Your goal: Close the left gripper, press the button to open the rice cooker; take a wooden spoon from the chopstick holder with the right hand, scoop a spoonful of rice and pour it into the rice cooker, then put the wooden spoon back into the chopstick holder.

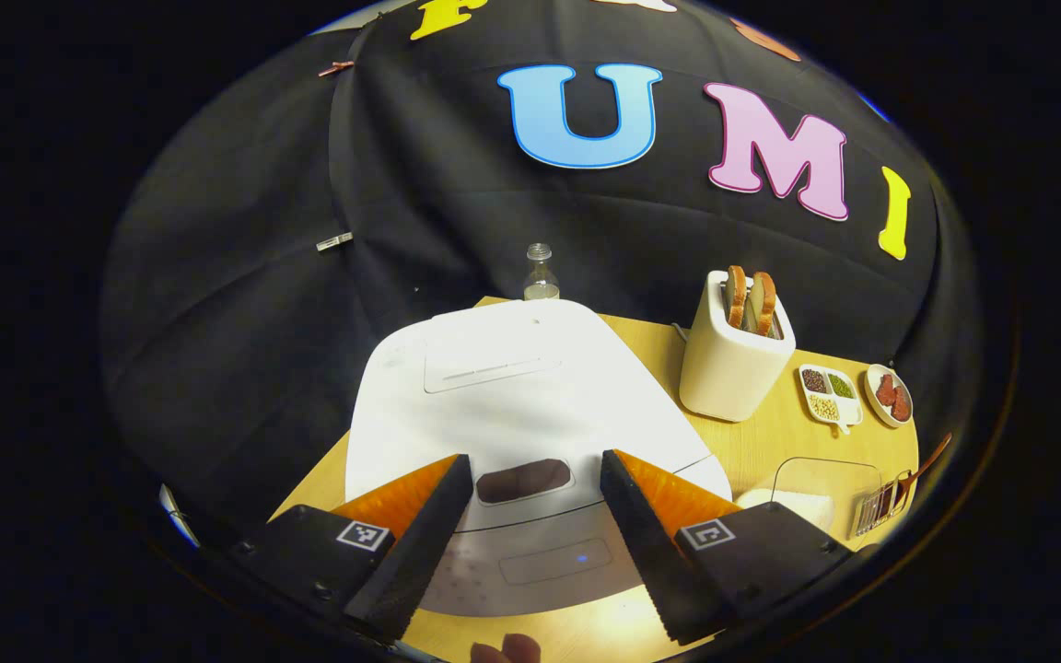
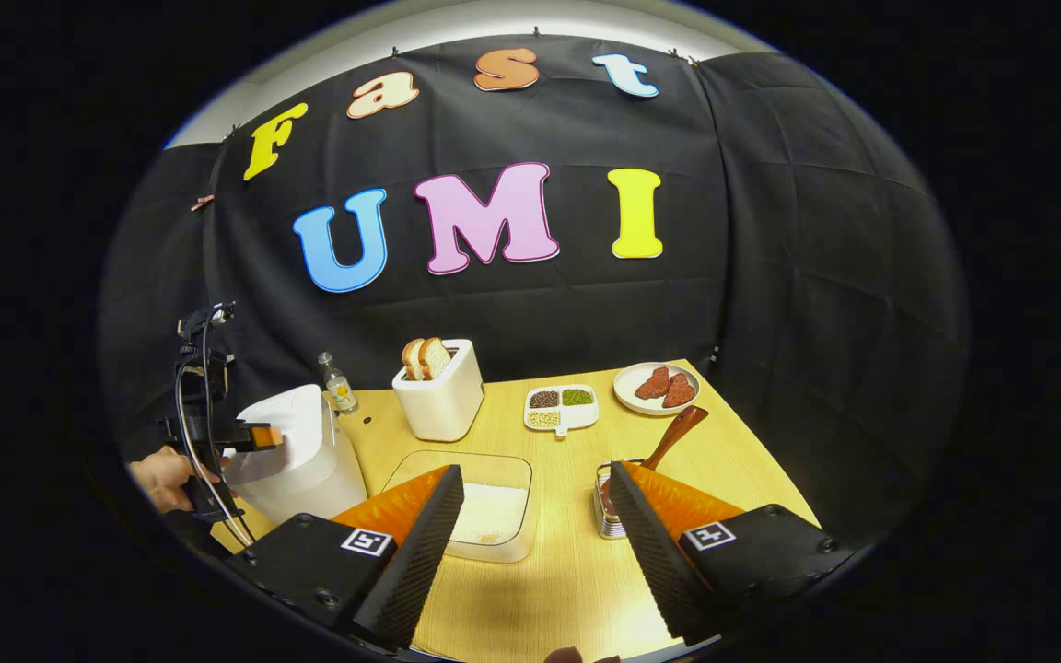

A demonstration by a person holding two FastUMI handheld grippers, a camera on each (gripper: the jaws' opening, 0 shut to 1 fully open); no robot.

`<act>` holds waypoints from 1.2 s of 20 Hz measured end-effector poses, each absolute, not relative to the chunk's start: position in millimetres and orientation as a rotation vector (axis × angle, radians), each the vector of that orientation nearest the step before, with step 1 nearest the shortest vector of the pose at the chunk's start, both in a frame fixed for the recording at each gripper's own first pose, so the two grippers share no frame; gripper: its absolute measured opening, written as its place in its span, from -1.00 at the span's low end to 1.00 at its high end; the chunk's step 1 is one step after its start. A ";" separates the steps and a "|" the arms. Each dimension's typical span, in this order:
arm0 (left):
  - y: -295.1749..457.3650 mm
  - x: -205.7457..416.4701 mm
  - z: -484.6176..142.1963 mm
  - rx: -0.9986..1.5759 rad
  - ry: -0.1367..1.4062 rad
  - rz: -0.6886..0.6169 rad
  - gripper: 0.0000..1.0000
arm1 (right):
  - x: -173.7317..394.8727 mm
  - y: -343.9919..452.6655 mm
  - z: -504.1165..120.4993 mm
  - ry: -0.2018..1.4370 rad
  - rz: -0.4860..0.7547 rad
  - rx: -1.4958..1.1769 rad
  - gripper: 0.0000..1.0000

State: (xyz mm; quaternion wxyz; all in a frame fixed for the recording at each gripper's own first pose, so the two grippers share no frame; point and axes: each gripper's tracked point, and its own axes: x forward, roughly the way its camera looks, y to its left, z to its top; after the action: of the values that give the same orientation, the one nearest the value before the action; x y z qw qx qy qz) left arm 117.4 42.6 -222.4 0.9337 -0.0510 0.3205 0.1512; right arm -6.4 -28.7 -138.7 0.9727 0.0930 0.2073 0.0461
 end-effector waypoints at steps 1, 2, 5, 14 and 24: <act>42.2 116.9 -224.5 -0.105 0.657 0.316 0.99 | -7.7 -27.7 -139.7 0.423 0.094 0.190 0.97; 42.7 118.0 -224.6 -0.103 0.656 0.322 0.99 | -7.8 -26.7 -140.9 0.425 0.095 0.192 0.97; 41.9 121.4 -222.3 -0.091 0.648 0.312 0.99 | -8.7 -26.5 -138.9 0.424 0.093 0.204 0.97; 21.1 115.2 -172.6 -0.062 0.465 0.167 0.94 | -5.7 -30.6 -123.7 0.389 0.082 0.181 0.97; -13.8 56.0 -85.2 -0.144 0.199 -0.054 0.92 | 3.2 -9.8 -82.3 0.283 0.120 0.076 0.97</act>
State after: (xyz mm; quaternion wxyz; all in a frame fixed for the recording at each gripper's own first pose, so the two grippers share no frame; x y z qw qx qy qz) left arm 56.0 -13.8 -85.2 0.9921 -0.0719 0.0994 -0.0271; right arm 3.2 -9.8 -82.3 0.9875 0.0376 0.1410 0.0599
